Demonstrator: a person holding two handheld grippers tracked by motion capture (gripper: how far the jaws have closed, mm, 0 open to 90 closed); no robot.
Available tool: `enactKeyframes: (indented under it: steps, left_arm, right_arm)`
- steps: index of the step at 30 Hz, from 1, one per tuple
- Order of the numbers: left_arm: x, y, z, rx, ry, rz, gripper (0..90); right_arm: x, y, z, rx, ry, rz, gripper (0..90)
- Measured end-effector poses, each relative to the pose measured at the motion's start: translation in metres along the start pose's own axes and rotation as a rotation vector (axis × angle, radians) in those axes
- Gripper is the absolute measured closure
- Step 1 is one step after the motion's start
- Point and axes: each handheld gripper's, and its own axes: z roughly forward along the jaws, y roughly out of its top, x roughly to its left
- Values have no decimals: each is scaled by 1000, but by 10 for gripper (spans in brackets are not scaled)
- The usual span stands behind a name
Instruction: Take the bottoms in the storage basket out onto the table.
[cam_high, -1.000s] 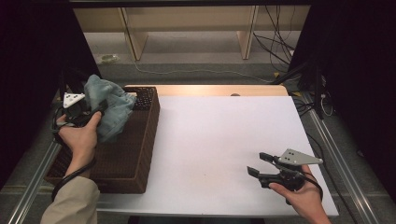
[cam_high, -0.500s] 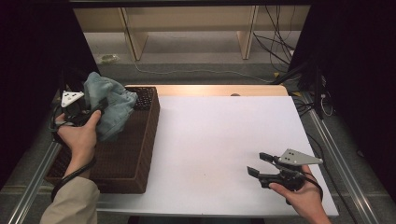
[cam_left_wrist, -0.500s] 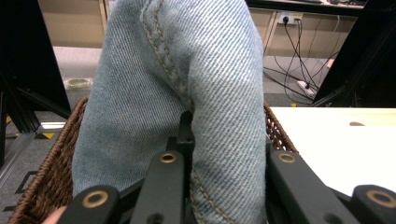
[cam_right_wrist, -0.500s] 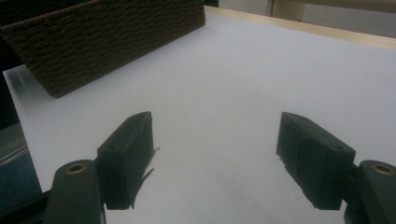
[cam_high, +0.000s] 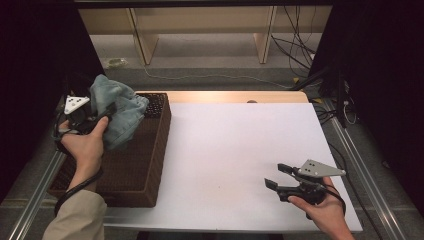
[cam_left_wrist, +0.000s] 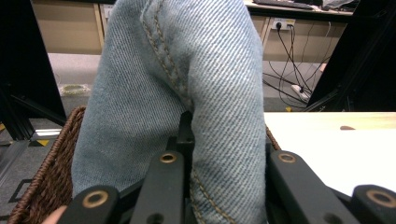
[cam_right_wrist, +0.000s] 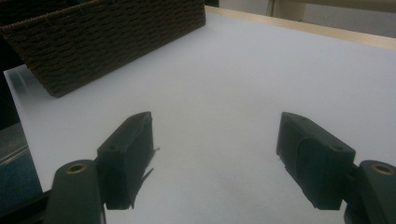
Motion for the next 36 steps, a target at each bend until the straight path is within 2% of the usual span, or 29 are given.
enactKeyframes:
  steps: [36]
  left_arm:
    - [-11,11,-10,-34,-27,26,744]
  right_arm:
    - [0,0,0,1,6,2,286]
